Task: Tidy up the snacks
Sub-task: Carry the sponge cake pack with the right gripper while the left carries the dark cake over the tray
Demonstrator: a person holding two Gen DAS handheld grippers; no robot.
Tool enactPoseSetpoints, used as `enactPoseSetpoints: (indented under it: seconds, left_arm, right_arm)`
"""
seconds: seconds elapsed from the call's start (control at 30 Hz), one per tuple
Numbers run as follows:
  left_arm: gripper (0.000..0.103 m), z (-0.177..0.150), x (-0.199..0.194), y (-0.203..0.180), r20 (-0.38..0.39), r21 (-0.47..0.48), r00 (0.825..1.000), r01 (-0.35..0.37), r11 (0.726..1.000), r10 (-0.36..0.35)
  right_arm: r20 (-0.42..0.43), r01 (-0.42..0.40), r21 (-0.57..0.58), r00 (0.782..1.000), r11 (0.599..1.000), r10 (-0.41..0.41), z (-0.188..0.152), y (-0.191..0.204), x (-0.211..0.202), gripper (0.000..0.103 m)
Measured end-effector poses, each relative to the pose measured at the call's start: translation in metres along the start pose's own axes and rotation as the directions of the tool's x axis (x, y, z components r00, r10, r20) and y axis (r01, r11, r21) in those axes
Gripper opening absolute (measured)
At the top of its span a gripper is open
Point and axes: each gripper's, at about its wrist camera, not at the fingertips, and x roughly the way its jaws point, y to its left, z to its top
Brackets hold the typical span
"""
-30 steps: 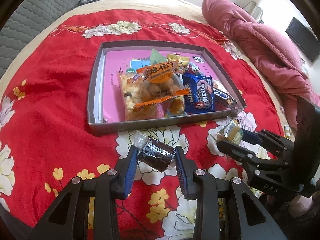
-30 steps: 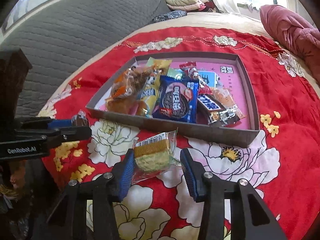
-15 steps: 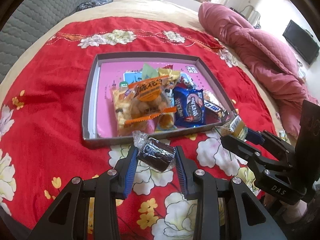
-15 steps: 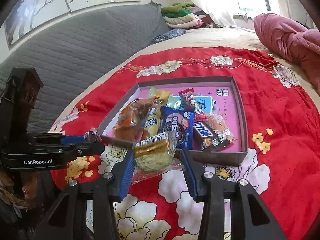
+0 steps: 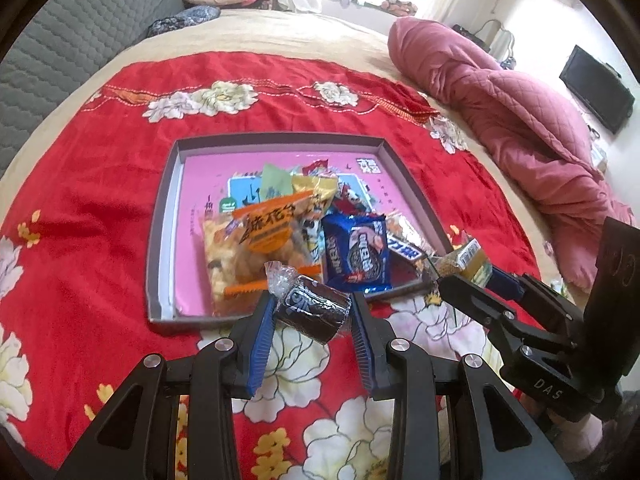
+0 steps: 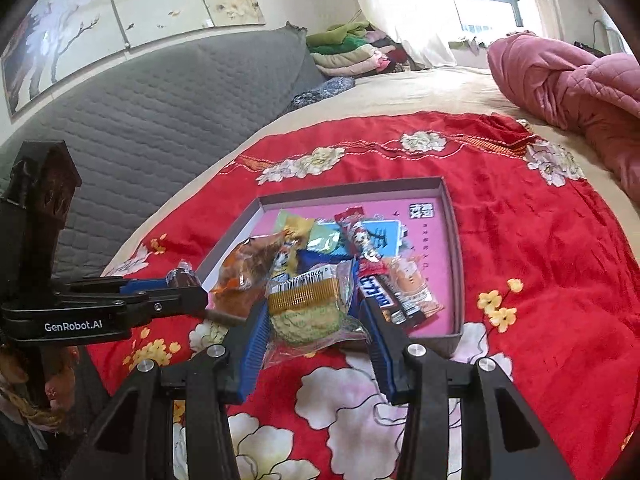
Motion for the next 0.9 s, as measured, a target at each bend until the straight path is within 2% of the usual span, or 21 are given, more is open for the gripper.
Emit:
enactPoseSetpoints:
  seconds: [0.3, 0.9]
  left_arm:
    - [0.038, 0.009, 0.013, -0.007, -0.006, 0.001, 1.000, 0.004, 1.000, -0.004]
    - [0.038, 0.017, 0.045, -0.006, -0.028, 0.012, 0.999, -0.035, 0.999, 0.036]
  right_arm:
    - [-0.001, 0.016, 0.017, 1.000, 1.000, -0.016, 0.007, -0.010, 0.009, 0.046]
    - [-0.059, 0.022, -0.010, 0.998, 1.000, -0.023, 0.011, -0.013, 0.043, 0.046]
